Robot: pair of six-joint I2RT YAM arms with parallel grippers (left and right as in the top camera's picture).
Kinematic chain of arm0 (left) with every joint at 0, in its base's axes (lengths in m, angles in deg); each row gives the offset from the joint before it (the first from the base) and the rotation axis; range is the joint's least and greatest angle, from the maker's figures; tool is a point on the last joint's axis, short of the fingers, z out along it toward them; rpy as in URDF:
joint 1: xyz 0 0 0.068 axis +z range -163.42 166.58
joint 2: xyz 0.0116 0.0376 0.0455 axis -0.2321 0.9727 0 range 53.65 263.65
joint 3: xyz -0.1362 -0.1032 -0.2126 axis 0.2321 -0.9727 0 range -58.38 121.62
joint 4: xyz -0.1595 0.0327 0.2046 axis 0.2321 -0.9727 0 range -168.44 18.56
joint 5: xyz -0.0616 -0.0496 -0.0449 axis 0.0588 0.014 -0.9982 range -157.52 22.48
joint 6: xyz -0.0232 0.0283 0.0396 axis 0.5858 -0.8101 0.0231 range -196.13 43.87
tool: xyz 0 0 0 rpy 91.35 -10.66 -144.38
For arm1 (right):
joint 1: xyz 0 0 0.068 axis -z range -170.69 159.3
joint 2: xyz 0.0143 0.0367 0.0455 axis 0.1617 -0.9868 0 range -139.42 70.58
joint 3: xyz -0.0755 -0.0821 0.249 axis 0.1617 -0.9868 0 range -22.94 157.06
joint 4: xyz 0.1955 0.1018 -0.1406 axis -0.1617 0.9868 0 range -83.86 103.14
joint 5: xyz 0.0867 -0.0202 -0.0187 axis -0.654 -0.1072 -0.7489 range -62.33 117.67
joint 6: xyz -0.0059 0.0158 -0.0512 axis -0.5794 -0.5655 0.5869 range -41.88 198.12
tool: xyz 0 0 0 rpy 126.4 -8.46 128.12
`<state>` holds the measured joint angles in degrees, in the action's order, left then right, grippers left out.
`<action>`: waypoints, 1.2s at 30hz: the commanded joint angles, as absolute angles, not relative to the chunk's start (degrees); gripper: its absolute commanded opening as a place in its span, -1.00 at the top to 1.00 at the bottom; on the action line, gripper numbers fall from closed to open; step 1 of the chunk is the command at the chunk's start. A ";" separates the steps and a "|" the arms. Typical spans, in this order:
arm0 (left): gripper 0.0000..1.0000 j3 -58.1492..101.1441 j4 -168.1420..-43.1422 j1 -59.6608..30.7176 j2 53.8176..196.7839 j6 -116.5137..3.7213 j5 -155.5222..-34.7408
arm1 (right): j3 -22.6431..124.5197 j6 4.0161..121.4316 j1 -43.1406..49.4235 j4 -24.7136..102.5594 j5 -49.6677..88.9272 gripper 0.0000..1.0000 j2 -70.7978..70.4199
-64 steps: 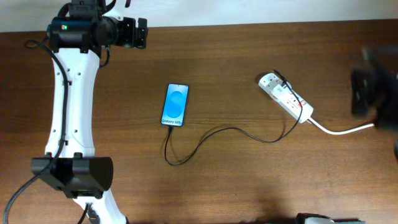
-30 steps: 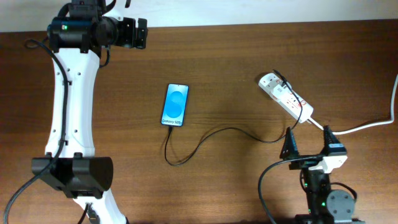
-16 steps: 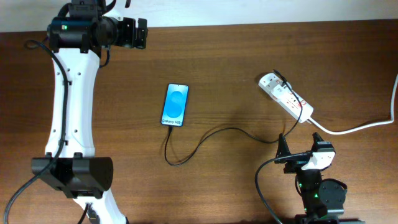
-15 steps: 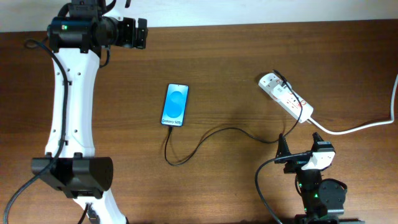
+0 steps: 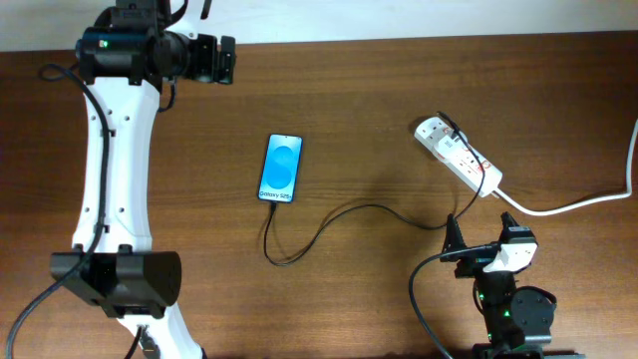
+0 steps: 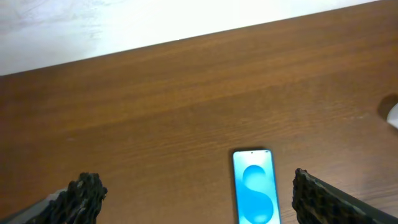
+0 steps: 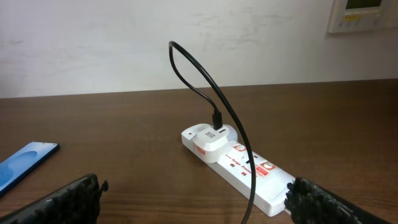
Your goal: Plug charger to phone and switch on socket
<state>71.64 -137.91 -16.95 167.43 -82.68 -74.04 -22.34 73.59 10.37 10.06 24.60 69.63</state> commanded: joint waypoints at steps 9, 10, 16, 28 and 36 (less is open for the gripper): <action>-0.99 28.38 -103.77 -15.99 134.64 -83.75 -73.38 | -22.62 73.24 10.02 10.30 23.82 -0.97 70.11; -0.99 23.01 -100.56 -15.71 130.99 -83.75 -74.00 | -22.62 73.24 10.02 10.30 23.82 -0.97 70.11; -0.99 -12.88 -81.06 -15.07 104.55 -83.79 -73.36 | -22.62 73.24 10.02 10.30 23.82 -0.97 70.11; -0.99 -53.43 -67.27 -14.33 66.28 -84.01 -69.60 | -22.62 73.24 10.02 10.30 23.82 -0.97 70.11; -0.99 -57.91 -73.52 -14.37 58.34 -86.35 -69.56 | -22.62 73.24 10.02 10.30 23.82 -0.97 70.11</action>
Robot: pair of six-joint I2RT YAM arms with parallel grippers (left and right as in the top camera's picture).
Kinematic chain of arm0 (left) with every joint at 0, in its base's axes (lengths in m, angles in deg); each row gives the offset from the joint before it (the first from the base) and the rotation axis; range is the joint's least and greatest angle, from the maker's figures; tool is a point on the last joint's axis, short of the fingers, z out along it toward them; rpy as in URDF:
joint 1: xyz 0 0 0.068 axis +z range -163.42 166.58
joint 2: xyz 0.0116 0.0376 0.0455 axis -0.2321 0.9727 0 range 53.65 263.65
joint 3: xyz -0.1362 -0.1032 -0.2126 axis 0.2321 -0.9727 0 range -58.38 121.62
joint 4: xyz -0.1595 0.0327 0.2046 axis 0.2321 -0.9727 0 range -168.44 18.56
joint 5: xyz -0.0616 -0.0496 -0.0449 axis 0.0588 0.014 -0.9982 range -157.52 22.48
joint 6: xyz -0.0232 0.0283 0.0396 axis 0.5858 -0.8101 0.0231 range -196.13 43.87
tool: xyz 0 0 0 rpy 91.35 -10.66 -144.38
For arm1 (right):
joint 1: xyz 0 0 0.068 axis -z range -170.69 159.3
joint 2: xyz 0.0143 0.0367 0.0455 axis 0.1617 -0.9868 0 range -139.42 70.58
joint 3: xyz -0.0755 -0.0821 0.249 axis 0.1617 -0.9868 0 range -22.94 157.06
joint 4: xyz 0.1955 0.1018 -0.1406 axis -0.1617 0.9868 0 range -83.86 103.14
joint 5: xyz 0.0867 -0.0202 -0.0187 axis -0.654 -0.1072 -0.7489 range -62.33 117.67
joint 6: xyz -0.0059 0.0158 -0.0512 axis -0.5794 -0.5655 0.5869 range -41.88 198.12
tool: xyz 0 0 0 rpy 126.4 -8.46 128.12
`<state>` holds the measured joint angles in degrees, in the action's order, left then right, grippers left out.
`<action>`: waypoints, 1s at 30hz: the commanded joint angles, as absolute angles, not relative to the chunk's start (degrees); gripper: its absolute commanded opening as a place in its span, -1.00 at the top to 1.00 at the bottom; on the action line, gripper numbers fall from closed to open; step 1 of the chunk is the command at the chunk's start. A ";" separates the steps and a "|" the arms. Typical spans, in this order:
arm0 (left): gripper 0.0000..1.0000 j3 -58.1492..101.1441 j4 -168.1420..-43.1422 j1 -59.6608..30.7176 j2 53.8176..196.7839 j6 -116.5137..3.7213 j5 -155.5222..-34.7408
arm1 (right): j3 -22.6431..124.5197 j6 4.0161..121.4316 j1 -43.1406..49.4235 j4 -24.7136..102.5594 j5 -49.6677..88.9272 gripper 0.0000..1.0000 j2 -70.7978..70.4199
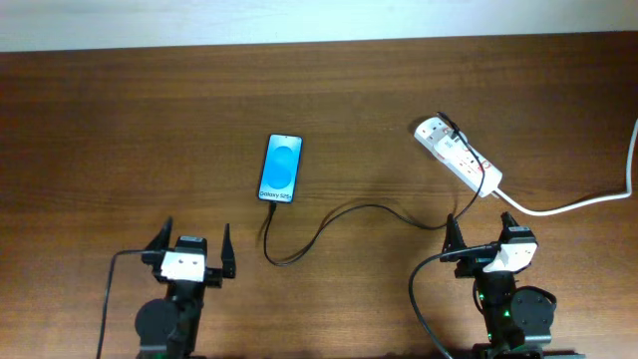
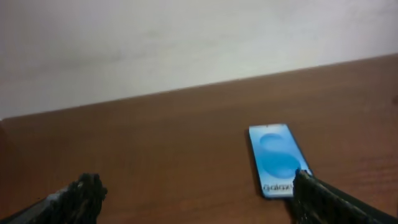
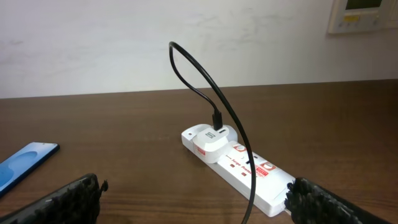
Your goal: Plug charger to phone and switch on socket
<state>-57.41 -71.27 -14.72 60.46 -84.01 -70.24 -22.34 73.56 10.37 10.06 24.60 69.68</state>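
Observation:
A phone (image 1: 280, 168) with a lit blue screen lies flat at the table's middle; it also shows in the left wrist view (image 2: 277, 159) and at the left edge of the right wrist view (image 3: 25, 163). A black cable (image 1: 329, 224) runs from the phone's near end to a white charger (image 3: 210, 140) plugged into the white power strip (image 1: 459, 156). My left gripper (image 1: 189, 249) stands open near the front edge, short of the phone, holding nothing. My right gripper (image 1: 488, 239) stands open just in front of the strip (image 3: 249, 169).
The strip's white mains lead (image 1: 578, 204) trails off to the right edge. A pale wall (image 3: 186, 37) rises behind the table's far edge, with a white control panel (image 3: 364, 14) on it.
My left arm has come back from the far left of the table to the front edge, its gripper still open. The phone, cable, strip and right arm have not moved.

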 commanded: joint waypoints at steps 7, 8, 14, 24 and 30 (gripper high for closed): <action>-0.99 -57.91 -76.17 -14.37 53.91 -86.53 -68.75 | -22.62 73.24 10.02 10.30 23.82 -0.97 70.11; -0.99 -57.91 -76.10 -14.37 53.91 -86.53 -68.75 | -22.62 73.24 10.02 10.30 23.82 -0.97 70.11; -0.98 -57.91 -76.12 -14.37 53.95 -86.53 -68.75 | -22.62 73.24 10.02 10.30 23.82 -0.97 70.11; -0.99 -57.91 -76.12 -14.37 53.95 -86.53 -68.75 | -22.62 73.24 10.02 10.30 23.82 -0.97 70.11; -0.99 -57.91 -76.12 -14.37 53.95 -86.53 -68.75 | -22.62 73.24 10.02 10.30 23.82 -0.97 70.11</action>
